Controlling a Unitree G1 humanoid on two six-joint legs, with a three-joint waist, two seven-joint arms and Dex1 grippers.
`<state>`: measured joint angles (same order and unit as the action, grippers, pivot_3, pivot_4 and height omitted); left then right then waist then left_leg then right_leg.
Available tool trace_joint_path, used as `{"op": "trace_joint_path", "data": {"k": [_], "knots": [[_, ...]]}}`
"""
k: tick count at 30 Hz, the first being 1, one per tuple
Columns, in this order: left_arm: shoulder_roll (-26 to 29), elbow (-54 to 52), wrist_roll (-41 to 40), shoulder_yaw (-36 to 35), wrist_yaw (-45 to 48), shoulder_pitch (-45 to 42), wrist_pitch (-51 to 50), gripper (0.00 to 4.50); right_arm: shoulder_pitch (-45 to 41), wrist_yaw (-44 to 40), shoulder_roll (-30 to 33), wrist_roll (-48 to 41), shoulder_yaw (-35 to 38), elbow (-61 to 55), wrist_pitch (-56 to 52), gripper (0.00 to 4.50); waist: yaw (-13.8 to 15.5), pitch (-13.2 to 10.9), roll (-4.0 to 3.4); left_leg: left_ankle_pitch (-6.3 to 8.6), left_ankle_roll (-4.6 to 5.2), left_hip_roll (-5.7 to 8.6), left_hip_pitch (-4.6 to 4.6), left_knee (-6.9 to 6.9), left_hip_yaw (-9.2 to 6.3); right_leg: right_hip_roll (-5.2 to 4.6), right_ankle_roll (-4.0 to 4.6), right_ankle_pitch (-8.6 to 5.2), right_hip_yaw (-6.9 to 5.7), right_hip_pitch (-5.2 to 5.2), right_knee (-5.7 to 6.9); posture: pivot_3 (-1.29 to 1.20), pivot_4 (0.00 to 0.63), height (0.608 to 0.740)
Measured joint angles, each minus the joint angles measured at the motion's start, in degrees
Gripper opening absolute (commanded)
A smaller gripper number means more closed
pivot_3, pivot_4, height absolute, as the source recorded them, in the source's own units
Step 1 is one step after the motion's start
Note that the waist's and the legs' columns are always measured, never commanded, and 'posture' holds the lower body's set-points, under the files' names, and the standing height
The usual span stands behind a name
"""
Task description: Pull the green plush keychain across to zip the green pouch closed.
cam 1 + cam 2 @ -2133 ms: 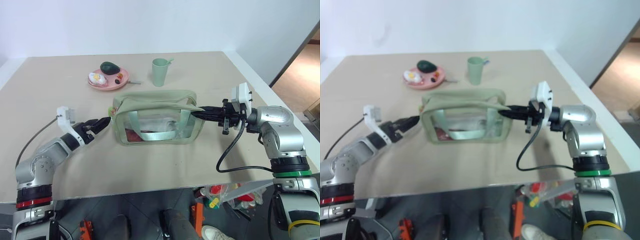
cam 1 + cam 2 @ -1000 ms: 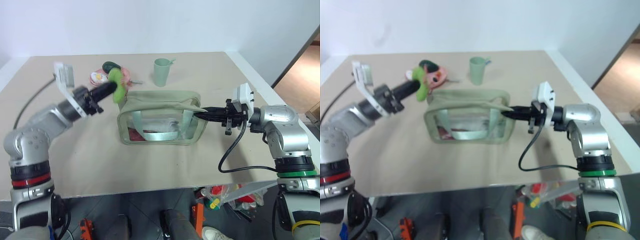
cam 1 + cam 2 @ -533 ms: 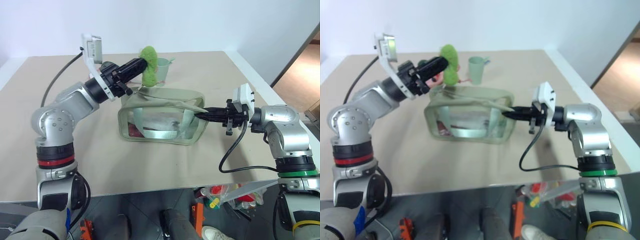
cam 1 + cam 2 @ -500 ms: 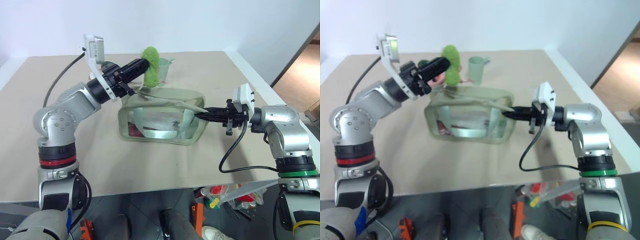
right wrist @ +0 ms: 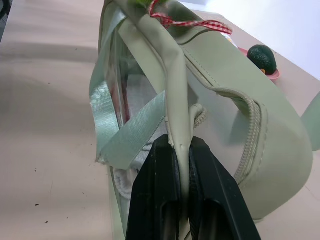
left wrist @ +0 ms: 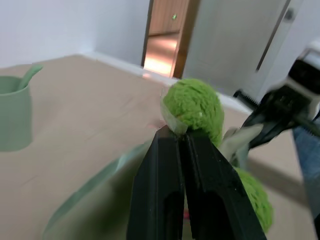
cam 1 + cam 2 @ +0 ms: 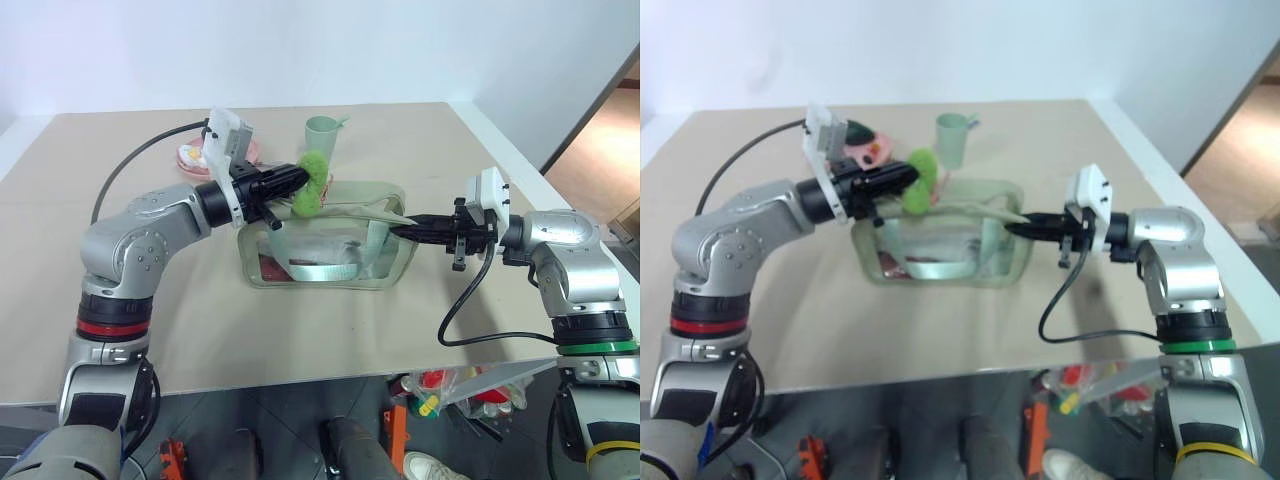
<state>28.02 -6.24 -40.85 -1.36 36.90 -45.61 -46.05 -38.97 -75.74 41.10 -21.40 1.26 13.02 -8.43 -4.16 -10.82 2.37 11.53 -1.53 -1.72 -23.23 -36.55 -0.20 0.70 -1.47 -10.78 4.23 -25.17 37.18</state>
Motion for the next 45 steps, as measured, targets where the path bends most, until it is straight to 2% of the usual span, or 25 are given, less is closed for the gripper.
{"op": "trace_joint_path", "data": {"k": [5,10,14,17,20,27,30,35,39,40,41,43,45], "knots": [[0.7,-0.1,1.9,0.8,2.1,0.8,0.9,2.72,0.0,0.0,-0.3,0.4,-0.4,0.7,0.7,0.00,0.0,0.0,0.00,0.00,0.00,0.00,0.01,-0.01,0.02,0.00,0.00,0.00,0.01,0.00,0.00,0.00,0.150,0.739],[5.2,-1.1,2.7,0.8,5.8,0.9,0.7,4.46,-0.6,-0.1,-1.0,0.5,-0.8,1.1,1.1,0.00,-0.4,0.0,0.00,0.00,0.00,-0.07,0.04,0.01,0.01,0.07,0.04,0.02,0.01,-0.03,0.04,0.00,0.150,0.739],[13.8,-4.0,2.6,-1.5,10.0,1.4,0.5,4.49,-1.4,-0.4,-1.3,0.7,-1.1,2.5,1.9,0.00,-0.5,0.0,-0.01,0.00,0.00,-0.09,0.06,0.08,-0.01,0.09,0.08,-0.01,-0.01,-0.05,0.05,0.00,0.150,0.739],[17.0,-6.4,2.6,-3.1,11.9,3.7,0.6,4.49,-1.9,-0.5,-1.4,1.0,-1.1,3.1,2.5,0.00,-0.5,0.0,-0.01,0.00,0.00,-0.07,0.05,0.08,0.01,0.04,0.09,-0.03,-0.01,-0.04,0.04,0.00,0.150,0.739],[18.0,-8.4,2.0,-4.8,12.3,6.5,0.6,4.49,-2.1,-0.7,-1.5,1.0,-1.2,3.7,3.0,0.00,-0.5,0.0,-0.01,0.00,0.00,-0.07,0.04,0.06,0.03,0.03,0.09,-0.03,0.00,-0.04,0.03,0.00,0.150,0.739],[17.3,-13.3,0.4,-11.7,8.5,19.7,0.8,4.49,-2.4,-1.3,-2.1,1.4,-1.3,4.7,3.7,0.00,-0.5,0.0,-0.01,-0.01,0.02,-0.14,0.10,0.06,0.00,0.07,0.14,-0.04,-0.05,-0.03,0.10,0.00,0.150,0.739],[14.6,-13.4,1.7,-11.8,6.6,22.5,2.9,3.69,-2.4,-1.4,-2.1,1.4,-1.3,4.7,3.8,0.00,-0.5,0.0,0.00,-0.02,0.04,-0.11,0.11,0.02,0.03,0.05,0.21,-0.06,-0.03,-0.01,0.09,0.00,0.150,0.739],[10.0,-12.0,4.5,-9.3,4.9,22.5,7.2,1.84,-2.4,-1.4,-2.1,1.4,-1.3,4.8,3.8,0.00,-0.5,0.0,0.00,-0.04,0.05,-0.09,0.13,0.01,0.07,0.05,0.22,-0.02,0.01,-0.01,0.09,0.00,0.150,0.739],[8.8,-10.5,5.7,-7.4,4.9,21.2,8.5,0.63,-2.4,-1.3,-2.1,1.4,-1.3,4.8,3.7,0.00,-0.5,0.0,0.00,-0.04,0.05,-0.10,0.13,0.02,0.06,0.07,0.17,0.01,0.01,-0.01,0.09,0.00,0.150,0.739],[8.7,-10.2,6.0,-6.9,5.1,20.7,8.6,0.12,-2.4,-1.2,-2.1,1.4,-1.2,4.7,3.6,0.00,-0.5,0.0,0.00,-0.04,0.05,-0.10,0.13,0.02,0.06,0.07,0.16,0.01,0.01,-0.01,0.09,0.00,0.150,0.739],[8.7,-10.1,6.0,-6.9,5.1,20.7,8.6,0.12,-2.4,-1.2,-2.1,1.4,-1.2,4.7,3.6,0.00,-0.5,0.0,0.00,-0.04,0.05,-0.10,0.13,0.02,0.06,0.07,0.16,0.01,0.01,-0.01,0.09,0.00,0.150,0.739],[8.7,-9.4,6.4,-6.2,5.5,19.9,8.8,0.00,-2.4,-1.1,-2.0,0.9,-1.1,4.3,1.5,0.77,-0.5,0.0,0.00,-0.04,0.05,-0.10,0.13,0.02,0.06,0.06,0.16,0.01,0.01,-0.01,0.09,0.00,0.150,0.739],[8.5,-8.9,6.5,-5.8,6.0,19.2,8.9,0.00,-2.4,-1.1,-1.9,-0.6,-1.1,2.8,-3.2,1.36,-0.4,0.0,0.00,-0.04,0.05,-0.09,0.10,0.02,0.05,0.05,0.15,0.02,0.01,-0.01,0.09,0.00,0.150,0.739]]}}
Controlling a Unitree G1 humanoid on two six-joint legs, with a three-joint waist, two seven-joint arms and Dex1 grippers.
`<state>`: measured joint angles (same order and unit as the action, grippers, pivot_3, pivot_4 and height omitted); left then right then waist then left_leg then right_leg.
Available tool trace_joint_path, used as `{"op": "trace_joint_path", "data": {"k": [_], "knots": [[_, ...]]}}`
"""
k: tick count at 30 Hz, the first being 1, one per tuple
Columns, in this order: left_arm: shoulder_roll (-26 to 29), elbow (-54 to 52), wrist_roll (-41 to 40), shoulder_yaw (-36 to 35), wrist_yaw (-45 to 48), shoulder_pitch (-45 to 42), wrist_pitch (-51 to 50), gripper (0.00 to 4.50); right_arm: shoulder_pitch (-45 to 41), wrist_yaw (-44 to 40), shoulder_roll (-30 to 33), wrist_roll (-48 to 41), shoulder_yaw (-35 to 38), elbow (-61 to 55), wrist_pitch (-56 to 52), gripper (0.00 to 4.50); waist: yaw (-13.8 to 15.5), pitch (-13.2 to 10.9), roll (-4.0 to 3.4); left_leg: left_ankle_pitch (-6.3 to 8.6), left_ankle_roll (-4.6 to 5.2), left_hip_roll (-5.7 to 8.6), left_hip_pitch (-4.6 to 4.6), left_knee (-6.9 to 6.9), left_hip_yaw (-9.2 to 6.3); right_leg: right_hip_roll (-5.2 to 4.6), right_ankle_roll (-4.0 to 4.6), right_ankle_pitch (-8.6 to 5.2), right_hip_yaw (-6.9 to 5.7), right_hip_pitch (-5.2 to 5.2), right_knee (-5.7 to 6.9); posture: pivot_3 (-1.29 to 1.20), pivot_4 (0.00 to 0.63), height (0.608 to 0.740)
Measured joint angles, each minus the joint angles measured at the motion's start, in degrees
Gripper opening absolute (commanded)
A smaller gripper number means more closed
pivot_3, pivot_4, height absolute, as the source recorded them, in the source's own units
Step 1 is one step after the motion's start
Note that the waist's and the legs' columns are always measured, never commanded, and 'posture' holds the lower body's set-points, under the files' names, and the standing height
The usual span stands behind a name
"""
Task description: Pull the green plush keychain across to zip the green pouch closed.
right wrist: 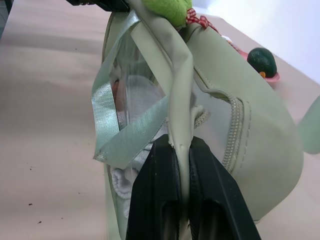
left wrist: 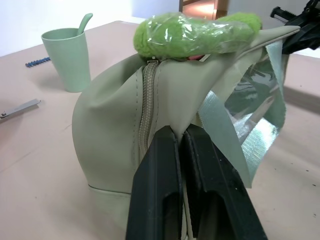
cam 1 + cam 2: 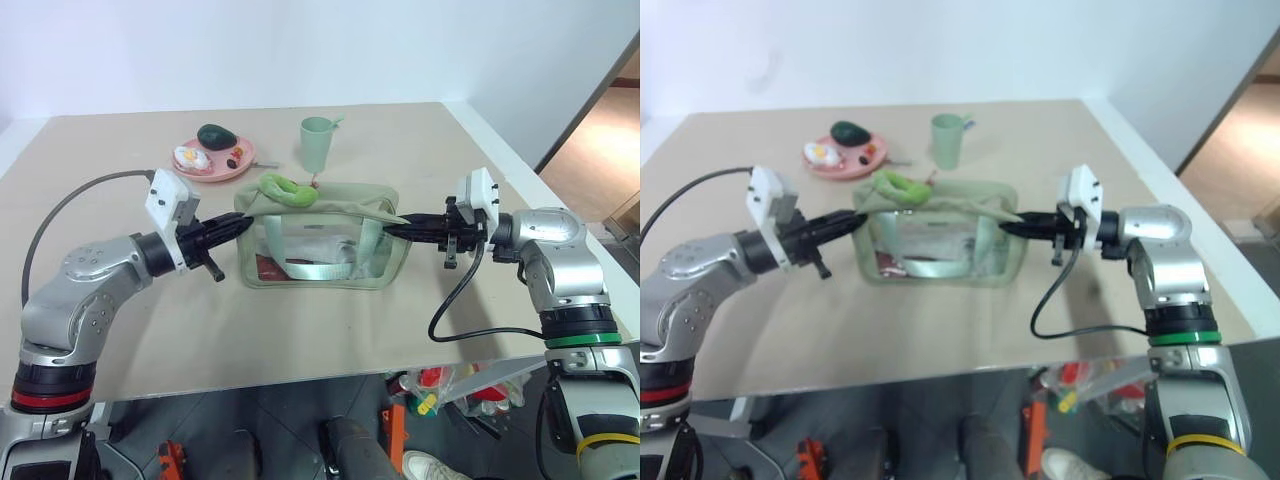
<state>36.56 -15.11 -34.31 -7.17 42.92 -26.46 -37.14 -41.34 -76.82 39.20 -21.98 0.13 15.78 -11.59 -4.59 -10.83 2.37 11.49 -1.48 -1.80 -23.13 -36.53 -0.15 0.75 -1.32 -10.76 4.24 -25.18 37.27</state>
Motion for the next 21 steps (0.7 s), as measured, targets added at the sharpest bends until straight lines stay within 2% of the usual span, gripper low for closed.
{"op": "trace_joint_path", "data": {"k": [9,15,21], "knots": [[-0.2,-0.2,-1.0,0.2,0.9,-0.2,-0.6,0.00,-2.8,0.6,4.5,-2.1,0.3,-5.4,-9.2,4.48,0.4,0.0,0.00,0.00,0.00,0.06,-0.11,0.00,0.00,-0.07,-0.04,-0.04,-0.01,-0.02,-0.06,0.00,0.150,0.739],[0.0,-1.4,-1.9,0.0,1.1,0.2,-1.2,0.00,-8.0,1.1,5.1,-3.0,0.4,-6.3,-11.7,4.48,0.3,0.0,0.00,0.00,0.00,0.04,-0.10,0.01,-0.01,-0.05,-0.03,-0.04,-0.01,-0.04,-0.06,0.00,0.150,0.739],[-0.1,-2.2,-2.9,0.1,0.8,0.4,-2.1,0.00,-14.0,8.5,-3.8,-2.9,-2.2,-11.2,-13.8,4.48,0.2,0.0,0.00,0.00,0.00,0.00,-0.12,0.01,-0.08,-0.02,-0.03,-0.02,-0.08,-0.04,-0.05,0.00,0.150,0.739]]}}
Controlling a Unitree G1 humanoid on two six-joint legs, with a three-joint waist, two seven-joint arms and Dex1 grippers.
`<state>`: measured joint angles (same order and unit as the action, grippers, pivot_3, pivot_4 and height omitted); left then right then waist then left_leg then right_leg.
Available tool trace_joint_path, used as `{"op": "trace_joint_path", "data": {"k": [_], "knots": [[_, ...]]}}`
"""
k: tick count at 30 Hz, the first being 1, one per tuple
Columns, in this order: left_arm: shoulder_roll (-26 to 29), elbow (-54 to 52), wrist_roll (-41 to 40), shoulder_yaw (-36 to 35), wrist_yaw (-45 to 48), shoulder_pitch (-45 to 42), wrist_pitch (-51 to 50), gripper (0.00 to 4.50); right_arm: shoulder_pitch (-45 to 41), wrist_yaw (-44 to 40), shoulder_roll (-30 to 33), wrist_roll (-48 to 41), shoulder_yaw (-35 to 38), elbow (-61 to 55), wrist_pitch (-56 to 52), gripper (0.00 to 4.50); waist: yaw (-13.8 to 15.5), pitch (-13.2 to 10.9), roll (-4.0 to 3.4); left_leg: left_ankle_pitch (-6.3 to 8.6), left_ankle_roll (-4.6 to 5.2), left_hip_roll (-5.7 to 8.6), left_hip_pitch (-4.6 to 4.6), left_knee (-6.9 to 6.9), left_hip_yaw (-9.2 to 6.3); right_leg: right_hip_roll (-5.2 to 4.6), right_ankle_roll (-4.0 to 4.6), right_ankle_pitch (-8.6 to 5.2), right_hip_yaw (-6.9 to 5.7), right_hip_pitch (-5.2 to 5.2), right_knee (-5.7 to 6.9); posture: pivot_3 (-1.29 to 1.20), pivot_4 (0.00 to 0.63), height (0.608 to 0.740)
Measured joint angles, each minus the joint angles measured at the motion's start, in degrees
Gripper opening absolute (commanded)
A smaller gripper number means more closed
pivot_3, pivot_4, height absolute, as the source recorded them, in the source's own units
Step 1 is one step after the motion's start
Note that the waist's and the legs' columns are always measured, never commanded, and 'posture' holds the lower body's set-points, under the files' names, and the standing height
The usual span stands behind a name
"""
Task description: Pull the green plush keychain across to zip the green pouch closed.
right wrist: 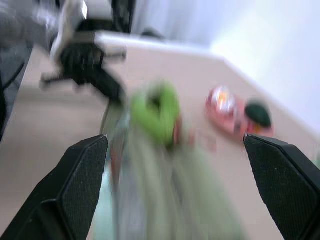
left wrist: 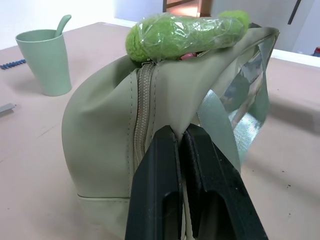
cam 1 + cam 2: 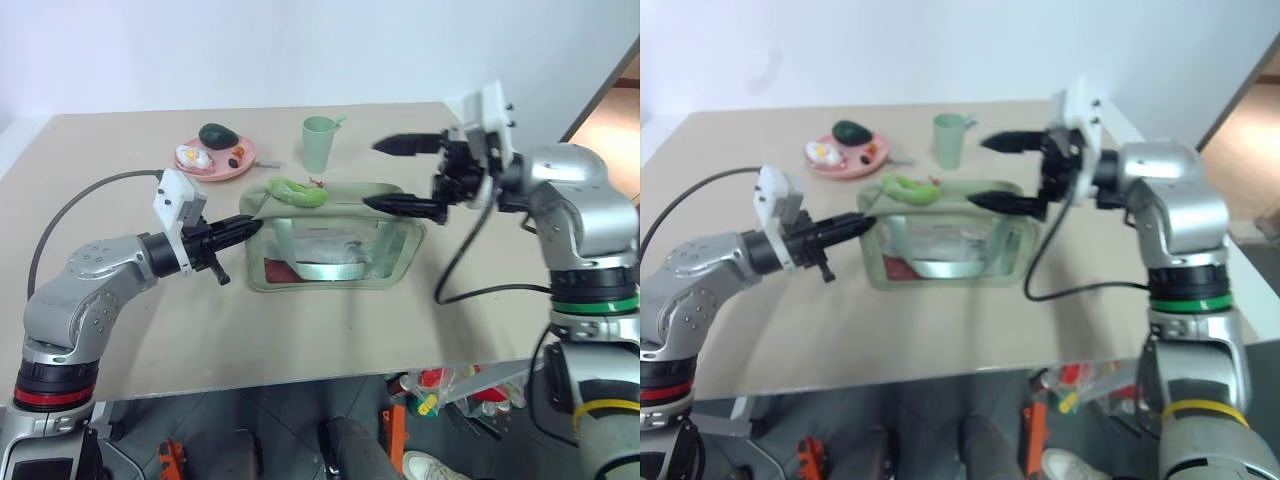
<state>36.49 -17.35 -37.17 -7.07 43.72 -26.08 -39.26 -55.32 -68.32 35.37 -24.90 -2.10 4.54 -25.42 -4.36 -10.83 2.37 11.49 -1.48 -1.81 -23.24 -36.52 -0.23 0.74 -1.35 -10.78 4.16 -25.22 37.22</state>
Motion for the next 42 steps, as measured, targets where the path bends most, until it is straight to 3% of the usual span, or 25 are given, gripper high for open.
{"op": "trace_joint_path", "data": {"k": [5,9,10,21,22,35,42], "knots": [[-0.3,-0.2,-0.4,0.1,-0.7,0.0,0.0,0.00,-0.1,4.9,-7.2,2.8,-5.2,-0.3,-0.1,4.48,0.1,0.0,0.00,0.00,0.00,0.03,-0.13,0.00,0.00,-0.05,-0.02,-0.01,0.00,-0.07,-0.03,0.00,0.150,0.739],[-0.8,-0.2,-0.5,0.1,-1.3,0.0,0.0,0.00,-0.1,5.2,-8.4,3.6,-6.0,-0.1,1.0,4.48,0.3,0.0,0.00,0.01,0.00,0.03,-0.14,0.00,0.00,-0.07,-0.04,-0.02,-0.02,-0.07,-0.04,0.00,0.150,0.739],[-1.1,-0.2,-0.5,0.1,-1.7,0.0,0.0,0.00,-0.1,5.3,-8.8,3.8,-6.1,0.3,1.0,3.91,0.3,0.0,0.00,0.01,0.00,0.03,-0.14,0.00,0.00,-0.07,-0.03,-0.02,-0.02,-0.06,-0.04,0.00,0.150,0.739],[-1.7,-1.3,-0.5,0.2,-3.1,0.4,0.0,0.00,-0.1,4.8,-9.4,6.3,-7.5,4.2,2.5,0.21,0.3,0.0,0.00,0.00,0.00,0.02,-0.11,0.00,-0.01,-0.05,-0.01,-0.01,-0.03,-0.06,-0.03,0.00,0.150,0.739],[-1.8,-1.3,-0.5,0.2,-3.2,0.4,0.0,0.00,0.0,4.6,-9.3,6.8,-7.8,4.5,3.3,0.03,0.3,0.0,0.00,0.00,0.01,0.02,-0.11,0.00,-0.01,-0.04,-0.01,-0.01,-0.03,-0.06,-0.03,0.00,0.150,0.739],[-2.1,-1.2,-0.4,0.6,-3.3,0.6,0.1,0.00,0.6,3.5,-9.4,9.5,-8.6,6.9,11.8,0.03,0.3,0.0,0.00,0.00,0.00,0.03,-0.10,0.00,-0.02,-0.05,-0.01,0.00,-0.03,-0.04,-0.03,0.00,0.150,0.739],[-3.0,-1.2,0.1,0.6,-3.9,0.4,0.2,0.00,-2.0,3.8,-8.5,7.0,-3.7,6.7,13.6,0.03,0.3,0.0,0.00,0.00,0.00,0.04,-0.12,0.00,-0.01,-0.06,-0.01,0.00,-0.03,-0.04,-0.03,0.00,0.150,0.739]]}}
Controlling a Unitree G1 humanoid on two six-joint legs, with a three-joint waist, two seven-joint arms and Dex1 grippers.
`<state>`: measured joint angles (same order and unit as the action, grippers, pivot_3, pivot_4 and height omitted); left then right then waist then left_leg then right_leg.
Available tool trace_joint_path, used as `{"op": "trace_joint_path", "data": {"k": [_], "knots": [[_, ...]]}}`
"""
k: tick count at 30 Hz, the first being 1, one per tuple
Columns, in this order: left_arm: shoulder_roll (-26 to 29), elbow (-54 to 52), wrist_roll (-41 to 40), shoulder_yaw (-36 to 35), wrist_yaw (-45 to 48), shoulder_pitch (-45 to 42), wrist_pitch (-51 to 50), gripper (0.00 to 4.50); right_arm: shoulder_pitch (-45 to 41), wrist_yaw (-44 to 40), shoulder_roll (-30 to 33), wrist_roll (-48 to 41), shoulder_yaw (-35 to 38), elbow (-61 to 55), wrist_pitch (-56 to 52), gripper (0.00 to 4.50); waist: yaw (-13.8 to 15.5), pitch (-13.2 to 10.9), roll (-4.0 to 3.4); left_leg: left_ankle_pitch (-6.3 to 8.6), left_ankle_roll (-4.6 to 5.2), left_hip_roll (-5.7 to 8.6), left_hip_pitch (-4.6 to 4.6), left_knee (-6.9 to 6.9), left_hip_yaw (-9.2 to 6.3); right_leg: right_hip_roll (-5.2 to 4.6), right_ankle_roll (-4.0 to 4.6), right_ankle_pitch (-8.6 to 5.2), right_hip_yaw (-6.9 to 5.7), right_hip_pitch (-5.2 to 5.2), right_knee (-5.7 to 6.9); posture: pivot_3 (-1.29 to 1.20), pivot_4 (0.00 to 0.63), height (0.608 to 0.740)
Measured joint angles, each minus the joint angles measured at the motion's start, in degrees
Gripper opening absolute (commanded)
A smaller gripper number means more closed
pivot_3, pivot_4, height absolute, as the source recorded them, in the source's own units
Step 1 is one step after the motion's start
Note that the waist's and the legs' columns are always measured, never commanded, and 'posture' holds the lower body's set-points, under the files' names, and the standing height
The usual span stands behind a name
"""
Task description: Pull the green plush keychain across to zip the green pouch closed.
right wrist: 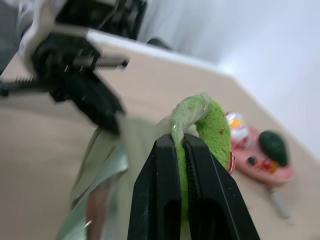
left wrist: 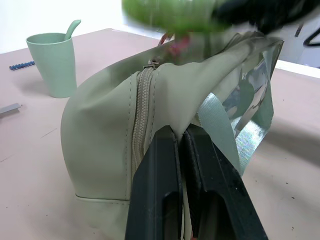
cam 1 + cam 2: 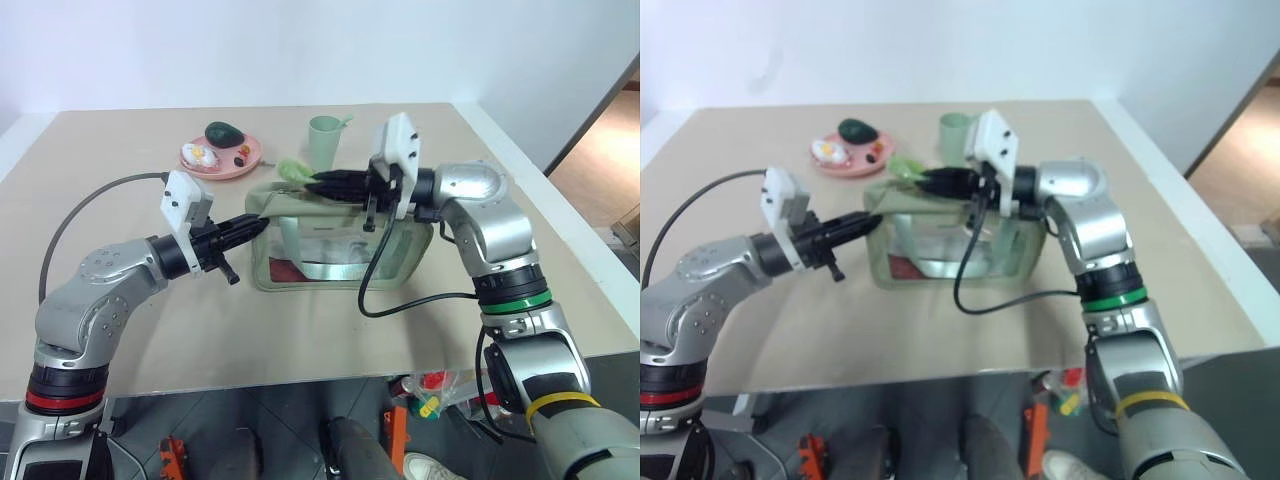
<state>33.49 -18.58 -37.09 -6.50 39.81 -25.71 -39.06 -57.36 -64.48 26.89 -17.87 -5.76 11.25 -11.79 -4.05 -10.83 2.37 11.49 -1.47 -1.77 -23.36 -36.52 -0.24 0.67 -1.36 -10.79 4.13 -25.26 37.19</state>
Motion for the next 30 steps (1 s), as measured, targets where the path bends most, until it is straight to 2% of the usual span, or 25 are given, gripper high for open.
{"op": "trace_joint_path", "data": {"k": [7,9,18,22,27,30], "knots": [[-1.5,0.0,2.8,0.5,-3.2,-2.1,0.7,0.00,-1.6,0.1,9.6,-0.6,5.6,-0.5,1.4,0.03,1.0,0.0,0.00,0.00,0.00,0.02,0.00,0.02,0.02,-0.01,0.01,-0.02,0.01,0.01,-0.07,0.00,0.150,0.739],[-2.0,0.1,3.4,0.7,-4.0,-2.1,0.7,0.00,-0.2,0.7,13.1,0.2,7.5,0.5,2.1,0.03,1.1,0.0,0.00,0.01,0.01,0.02,0.00,0.04,0.04,-0.01,0.01,-0.03,0.03,0.00,-0.09,0.00,0.150,0.739],[-3.6,0.0,5.0,2.0,-6.4,-1.9,0.7,0.00,5.4,5.4,20.8,4.8,10.0,5.1,4.9,0.03,1.2,0.0,0.00,0.01,0.02,0.02,0.02,0.05,0.08,-0.01,0.02,-0.02,0.08,0.00,-0.07,0.00,0.150,0.739],[-4.4,-0.6,5.2,2.1,-7.5,-1.8,0.7,0.00,11.0,7.4,25.7,8.2,10.3,5.8,5.3,0.03,1.3,0.0,0.00,0.01,0.02,0.04,0.04,0.05,0.16,-0.04,0.00,-0.03,0.14,0.01,-0.10,0.00,0.150,0.739],[-6.4,-0.8,6.5,2.3,-10.0,-1.7,1.2,0.00,23.6,9.8,26.6,12.7,9.0,0.0,4.2,0.03,1.3,0.0,0.00,0.01,0.02,0.02,0.09,0.02,0.15,0.00,-0.02,-0.02,0.15,0.03,-0.05,0.00,0.150,0.739],[-7.8,-0.8,7.5,2.5,-11.3,-1.7,1.8,0.00,29.4,13.3,22.3,14.9,5.7,-4.9,1.6,0.03,0.9,0.0,0.00,0.00,0.00,0.01,0.16,0.00,0.20,0.03,-0.04,0.06,0.22,0.03,-0.02,0.00,0.150,0.739]]}}
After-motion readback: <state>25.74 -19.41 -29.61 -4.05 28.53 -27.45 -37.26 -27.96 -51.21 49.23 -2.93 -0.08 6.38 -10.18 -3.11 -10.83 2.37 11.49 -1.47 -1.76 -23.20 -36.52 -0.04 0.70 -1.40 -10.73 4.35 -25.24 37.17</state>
